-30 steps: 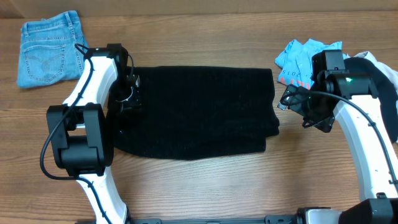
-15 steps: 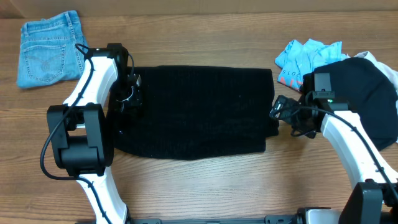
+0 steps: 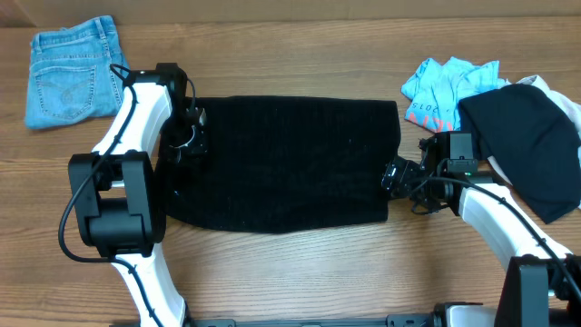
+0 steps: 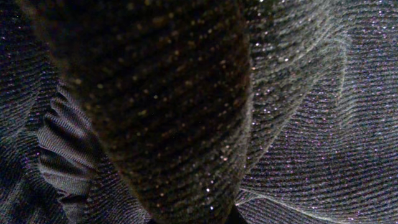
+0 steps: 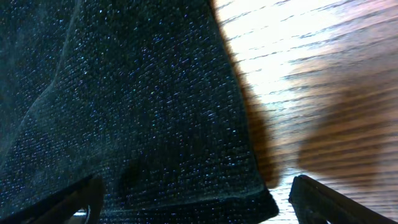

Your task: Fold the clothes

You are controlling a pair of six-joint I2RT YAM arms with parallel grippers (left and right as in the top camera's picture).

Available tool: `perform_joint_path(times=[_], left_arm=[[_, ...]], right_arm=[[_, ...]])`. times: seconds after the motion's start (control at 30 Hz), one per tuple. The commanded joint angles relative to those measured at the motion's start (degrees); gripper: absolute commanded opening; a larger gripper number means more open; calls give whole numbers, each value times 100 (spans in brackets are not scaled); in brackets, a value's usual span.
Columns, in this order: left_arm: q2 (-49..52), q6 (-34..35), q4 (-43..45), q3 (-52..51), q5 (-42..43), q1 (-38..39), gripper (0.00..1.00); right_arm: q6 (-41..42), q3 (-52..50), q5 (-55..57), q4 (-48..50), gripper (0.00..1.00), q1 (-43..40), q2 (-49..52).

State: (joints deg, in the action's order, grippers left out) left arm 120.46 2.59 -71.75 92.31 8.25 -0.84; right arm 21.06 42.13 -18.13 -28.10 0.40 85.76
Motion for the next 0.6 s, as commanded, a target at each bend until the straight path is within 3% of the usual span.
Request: perform_joint_path(times=[0.0,0.2,0.27,0.3,0.47,0.57], left_arm=[[-9,13,26,-33,81,11,5],[-9,11,20,-33,81,11,5],[-9,13,20,-33,81,11,4],[-9,13,20,-33,81,11,4],[-17,-11,-26,-22,79,11,4],[-17,-35,-42,-11,79,11,4]], right_arm=[[-203,-46,-267,79,100,-13,-70],[-525,-46,-621,105,91,-13,-70],[-651,-46,-922,105,77,-15,-70],[-649,-46,-944,107,58,-15,-70],[-623,9,-942,79,33,-15,-96],[-610,203,-940,-155,7,-15,-188]])
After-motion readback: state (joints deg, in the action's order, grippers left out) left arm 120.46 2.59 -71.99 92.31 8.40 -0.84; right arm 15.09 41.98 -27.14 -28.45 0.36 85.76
